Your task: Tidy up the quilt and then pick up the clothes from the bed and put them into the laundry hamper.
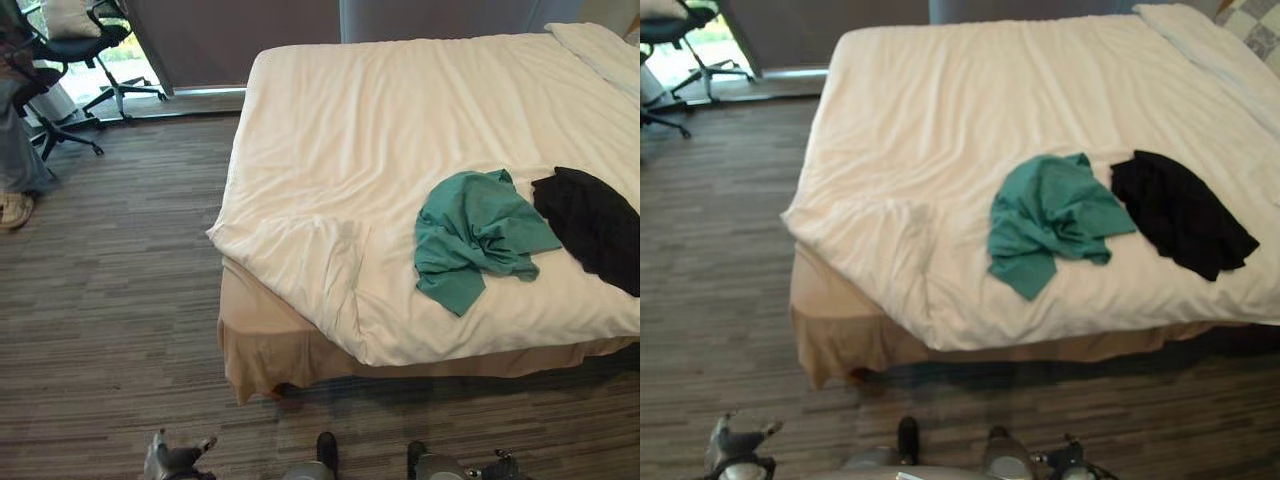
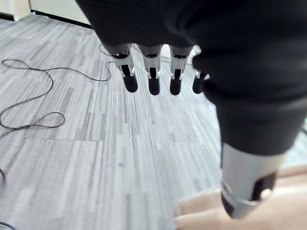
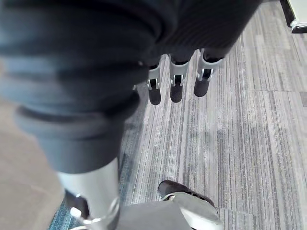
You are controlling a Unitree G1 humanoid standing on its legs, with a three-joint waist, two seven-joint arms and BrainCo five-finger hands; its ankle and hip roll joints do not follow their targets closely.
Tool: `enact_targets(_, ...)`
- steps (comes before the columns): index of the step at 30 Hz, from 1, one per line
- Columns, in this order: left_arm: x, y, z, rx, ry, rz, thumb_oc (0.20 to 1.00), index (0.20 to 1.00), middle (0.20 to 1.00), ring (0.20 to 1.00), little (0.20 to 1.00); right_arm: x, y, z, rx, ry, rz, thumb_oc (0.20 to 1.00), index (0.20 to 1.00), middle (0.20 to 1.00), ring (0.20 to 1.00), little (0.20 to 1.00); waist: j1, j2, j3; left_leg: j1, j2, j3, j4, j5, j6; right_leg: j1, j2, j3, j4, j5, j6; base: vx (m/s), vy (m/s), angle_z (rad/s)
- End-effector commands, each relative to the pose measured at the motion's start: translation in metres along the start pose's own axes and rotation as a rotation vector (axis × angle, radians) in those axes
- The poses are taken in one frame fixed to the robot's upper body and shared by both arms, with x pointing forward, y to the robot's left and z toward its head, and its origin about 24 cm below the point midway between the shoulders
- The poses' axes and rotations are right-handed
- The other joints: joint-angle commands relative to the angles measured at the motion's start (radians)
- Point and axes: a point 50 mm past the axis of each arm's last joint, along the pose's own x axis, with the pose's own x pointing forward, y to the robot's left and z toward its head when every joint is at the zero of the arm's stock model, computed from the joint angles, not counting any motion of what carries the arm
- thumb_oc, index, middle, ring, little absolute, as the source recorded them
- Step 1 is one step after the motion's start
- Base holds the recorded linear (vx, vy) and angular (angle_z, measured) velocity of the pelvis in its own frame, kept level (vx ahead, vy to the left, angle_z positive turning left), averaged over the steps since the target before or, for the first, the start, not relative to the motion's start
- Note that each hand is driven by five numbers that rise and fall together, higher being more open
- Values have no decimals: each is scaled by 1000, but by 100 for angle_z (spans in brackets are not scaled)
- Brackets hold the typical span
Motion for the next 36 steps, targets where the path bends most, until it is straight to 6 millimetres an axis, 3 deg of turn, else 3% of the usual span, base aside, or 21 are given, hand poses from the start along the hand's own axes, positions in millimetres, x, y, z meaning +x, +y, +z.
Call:
enact_targets(1,14,30,66,-156,-281,178,1000,1000,1000,1000,1000,2,-5,10,-13,-40,-42,1000,1000,1000,1000,1000,15,-58,-2,11,55,-19,81,-90,-65,151,-49,-12,-179,34,44,27,-53,4)
enact_targets(3,10,52,100,-201,-453,266,1000,1000,1000,1000,1000,0,-2,6,-16,-43,-32,1000,1000,1000,1000,1000,24,-65,-3,18,55,-21,70,-87,-69,172,-53,-23,-204,38,49,13,-46,5)
enact_targets(10,-10,72,204,-209,-877,295,1000,1000,1000,1000,1000,1,-2,6,-101,-56,-7,1000,1000,1000,1000,1000,0,-65,9,21,61,-15,57,-82,-73,148,-50,-8,-188,30,47,-6,-6,1)
enact_targets(15,-15,54,265,3,-1023,219,1000,1000,1000,1000,1000,5,-14,24,-155,-114,-30,1000,1000,1000,1000,1000,-37,-52,59,-22,69,3,70,-76,-72,56,-41,31,-137,32,44,-112,19,-9)
enact_targets(16,-19,50,289,109,-1092,225,1000,1000,1000,1000,1000,7,-22,38,-161,-156,-47,1000,1000,1000,1000,1000,-58,-47,86,-53,72,14,77,-68,-73,8,-38,48,-119,38,44,-166,17,-30)
enact_targets(20,-22,41,314,209,-1143,232,1000,1000,1000,1000,1000,8,-27,52,-168,-202,-61,1000,1000,1000,1000,1000,-72,-42,107,-89,76,30,86,-61,-74,-48,-34,67,-97,45,46,-132,26,-27)
enact_targets(21,-23,35,334,290,-1172,248,1000,1000,1000,1000,1000,9,-33,65,-170,-240,-82,1000,1000,1000,1000,1000,-93,-36,129,-121,77,40,89,-51,-75,-99,-29,79,-80,55,50,-141,30,-28)
enact_targets(22,-22,30,339,333,-1169,238,1000,1000,1000,1000,1000,9,-34,68,-170,-247,-85,1000,1000,1000,1000,1000,-97,-33,131,-134,78,45,90,-46,-75,-119,-27,81,-73,58,52,-161,43,-28)
enact_targets(26,-9,-1,343,541,-1088,180,1000,1000,1000,1000,1000,9,-32,73,-188,-248,-91,1000,1000,1000,1000,1000,-122,-30,145,-148,82,67,85,-40,-72,-162,-26,91,-56,66,60,-46,37,-22)
enact_targets(27,-6,-8,339,616,-1068,181,1000,1000,1000,1000,1000,9,-32,72,-194,-242,-93,1000,1000,1000,1000,1000,-126,-30,147,-146,82,72,83,-40,-72,-164,-26,91,-55,67,63,-5,20,-14)
enact_targets(28,3,-23,322,691,-995,131,1000,1000,1000,1000,1000,10,-32,69,-196,-228,-95,1000,1000,1000,1000,1000,-128,-29,144,-138,81,76,80,-41,-70,-159,-27,89,-55,67,64,-1,12,-9)
enact_targets(29,3,-23,323,691,-995,131,1000,1000,1000,1000,1000,10,-33,69,-196,-227,-95,1000,1000,1000,1000,1000,-128,-29,145,-137,81,76,79,-41,-70,-158,-27,89,-55,67,64,10,8,-6)
enact_targets(30,9,-29,309,712,-935,101,1000,1000,1000,1000,1000,10,-33,68,-184,-219,-95,1000,1000,1000,1000,1000,-127,-29,141,-130,81,77,76,-42,-69,-152,-27,89,-58,66,63,0,0,0)
enact_targets(31,18,-31,293,755,-870,84,740,740,740,740,740,11,-34,68,-163,-209,-84,1000,1000,1000,1000,1000,-128,-30,136,-120,80,79,73,-44,-69,-145,-27,91,-60,65,61,34,10,0)
enact_targets(33,36,-28,253,812,-718,43,373,373,373,373,373,12,-38,70,-152,-213,-78,1000,1000,1000,1000,1000,-124,-32,126,-93,79,84,67,-51,-68,-124,-27,95,-64,59,59,55,24,0)
enact_targets(34,45,-20,233,824,-638,34,313,313,313,313,313,12,-41,73,-146,-223,-82,1000,1000,1000,1000,1000,-123,-32,114,-85,79,88,63,-51,-68,-120,-26,98,-68,61,57,81,30,-4)
enact_targets(36,59,1,185,804,-459,31,420,420,420,420,420,12,-53,83,-113,-262,-108,1000,1000,1000,1000,1000,-118,-35,96,-60,78,94,57,-56,-68,-97,-24,101,-75,60,56,86,26,-13)
